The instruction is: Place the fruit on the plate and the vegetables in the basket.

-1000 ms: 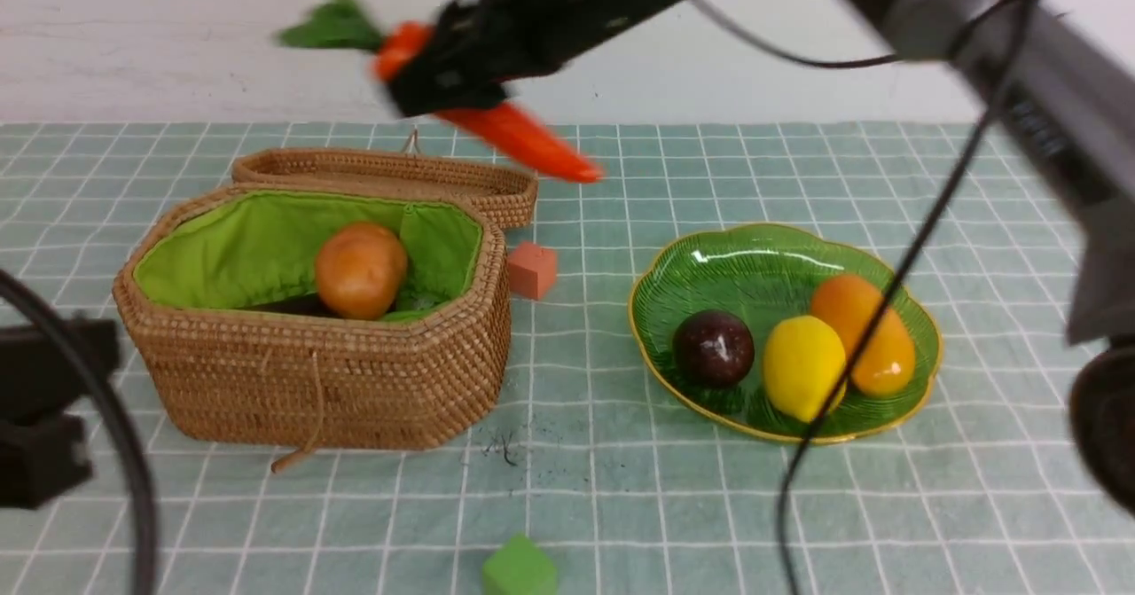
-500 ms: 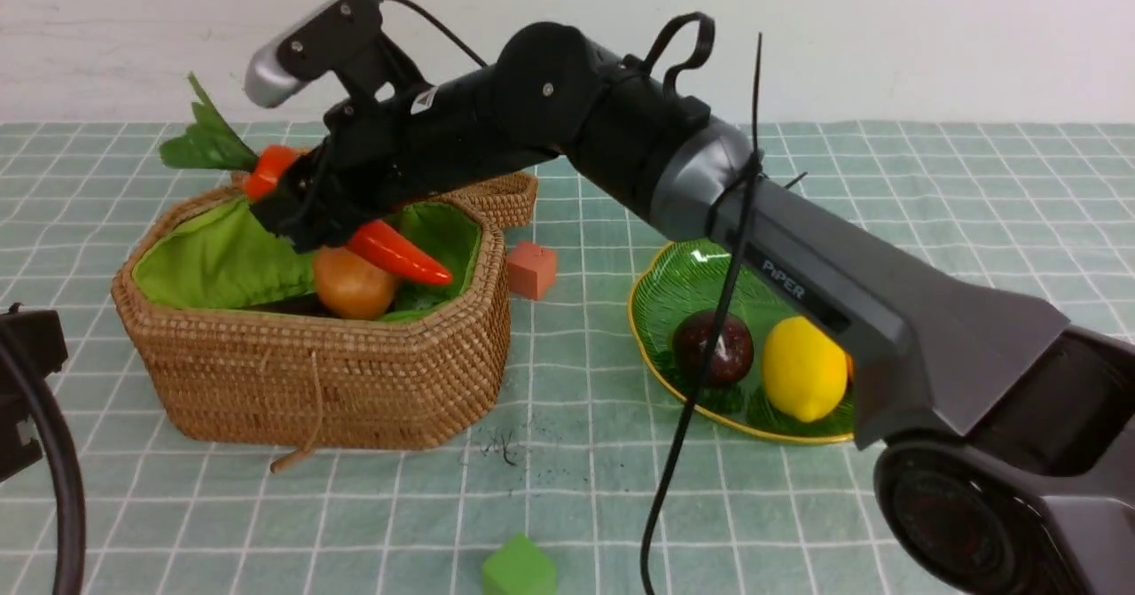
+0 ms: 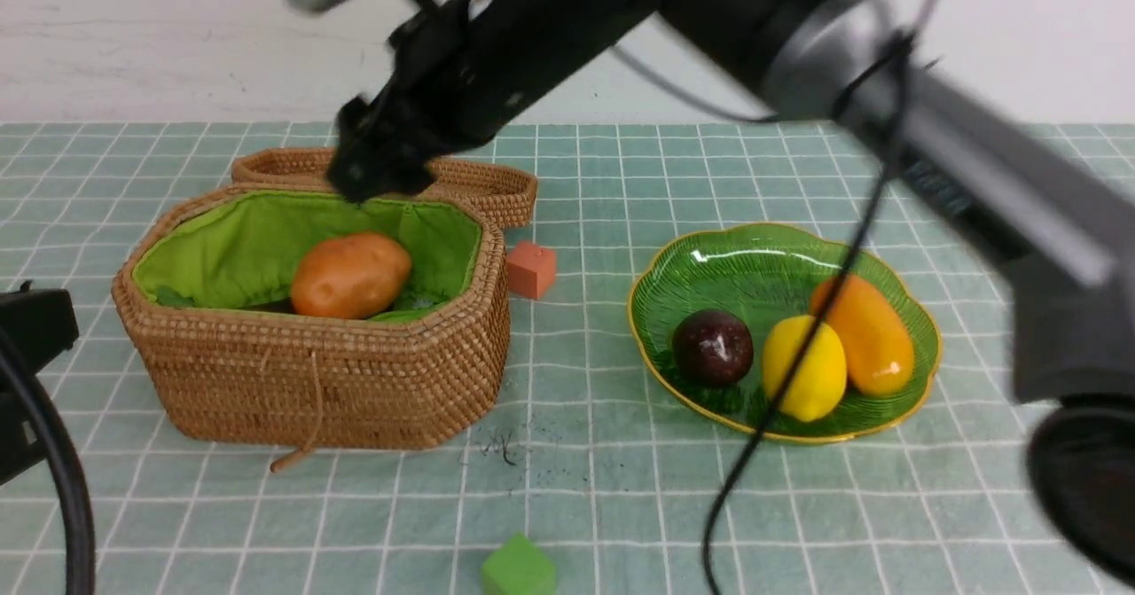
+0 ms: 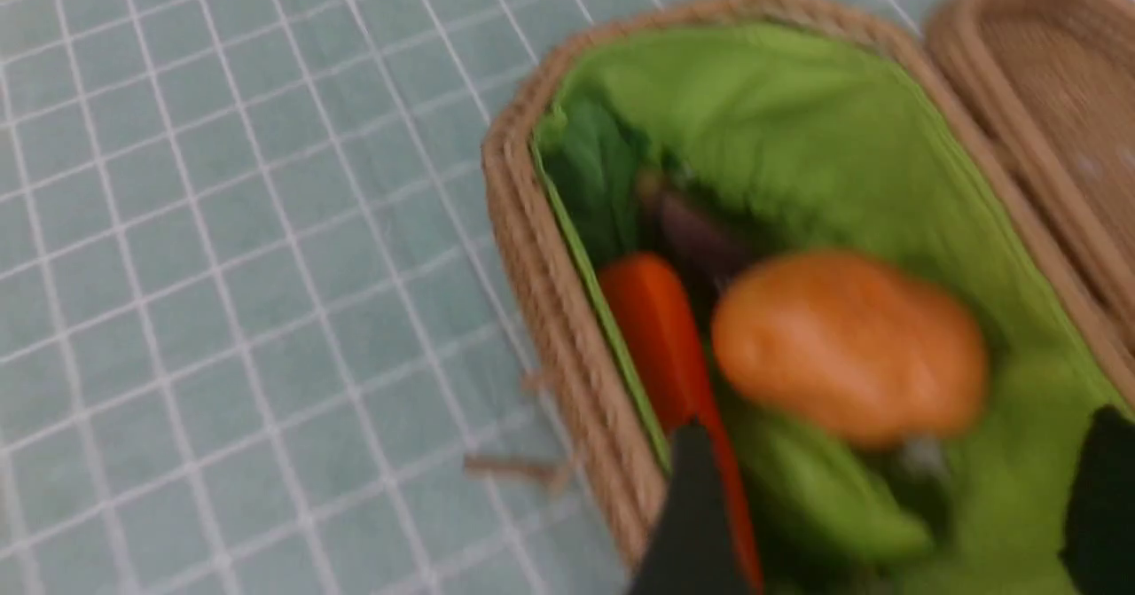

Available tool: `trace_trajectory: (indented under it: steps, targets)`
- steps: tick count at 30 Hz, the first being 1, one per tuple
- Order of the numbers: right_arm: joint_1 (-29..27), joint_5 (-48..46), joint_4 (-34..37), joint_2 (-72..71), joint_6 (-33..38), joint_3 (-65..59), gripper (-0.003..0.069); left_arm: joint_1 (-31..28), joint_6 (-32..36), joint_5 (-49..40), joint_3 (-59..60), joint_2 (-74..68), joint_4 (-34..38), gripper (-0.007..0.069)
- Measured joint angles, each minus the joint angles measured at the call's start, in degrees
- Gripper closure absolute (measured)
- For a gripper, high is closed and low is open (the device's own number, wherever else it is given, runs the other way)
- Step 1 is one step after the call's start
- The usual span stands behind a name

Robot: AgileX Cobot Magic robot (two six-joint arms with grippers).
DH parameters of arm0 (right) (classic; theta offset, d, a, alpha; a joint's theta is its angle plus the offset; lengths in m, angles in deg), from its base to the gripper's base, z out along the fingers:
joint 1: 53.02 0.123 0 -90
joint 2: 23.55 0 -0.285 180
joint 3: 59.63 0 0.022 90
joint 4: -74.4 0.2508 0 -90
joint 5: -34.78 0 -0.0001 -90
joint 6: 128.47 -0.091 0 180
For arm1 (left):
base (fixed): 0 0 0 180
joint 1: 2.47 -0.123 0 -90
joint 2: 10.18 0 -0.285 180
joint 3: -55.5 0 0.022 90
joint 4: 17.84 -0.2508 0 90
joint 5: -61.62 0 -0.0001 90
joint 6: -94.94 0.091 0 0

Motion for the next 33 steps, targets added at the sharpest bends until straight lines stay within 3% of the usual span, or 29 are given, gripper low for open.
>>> trace_trajectory:
  steps: [1, 2, 4, 5, 7, 8, 10, 12, 16, 26, 33]
  targets:
    - [-0.15, -2.28, -1.98, -1.58, -1.67, 0.13, 0.0252, 0.0, 1.05, 0.79, 0.0, 0.0, 0.95, 0.0637]
    - [-0.62, -3.87, -5.17, -4.53, -4.68, 0.05, 0.0356, 0.0, 2.82, 2.02, 0.0, 0.0, 3.02, 0.0637]
    - [-1.08, -4.69, -8.93, -8.01, -8.24, -1.0, 0.0489, 0.0, 5.58, 2.96, 0.0, 0.21, 5.96, 0.0637]
    - [-1.16, -4.69, -8.93, -8.34, -8.61, -1.0, 0.0503, 0.0, 5.95, 3.01, 0.0, 0.38, 6.33, 0.0637]
    - [-1.64, -4.96, -14.9, -13.57, -13.92, -5.69, 0.0647, 0.0, 11.6, 4.52, 1.24, 3.22, 12.14, 0.0637]
    - [-1.79, -4.96, -16.55, -15.97, -15.56, -8.06, 0.0663, 0.0, 13.07, 4.91, 2.02, 4.63, 13.91, 0.0637]
    - [-2.01, -5.0, -18.51, -18.68, -16.91, -11.61, 0.0673, 0.0, 15.16, 5.58, 3.6, 7.3, 16.44, 0.0637]
    - [-2.3, -5.0, -22.74, -27.47, -20.14, -24.01, 0.0676, 0.0, 18.86, 7.44, 8.19, 14.37, 21.36, 0.0637]
    - [-2.3, -5.0, -23.36, -40.29, -25.44, -42.47, 0.0674, 0.0, 21.12, 12.18, 15.66, 23.46, 25.78, 0.0637]
    - [-2.24, -4.25, -22.77, -64.85, -40.52, -77.38, 0.0666, 0.0, 21.48, 16.84, 23.49, 29.78, 26.89, 0.0637]
    - [-2.24, -3.82, -22.57, -76.08, -42.39, -88.62, 0.0664, 0.0, 21.48, 13.64, 24.41, 29.82, 26.94, 0.0636]
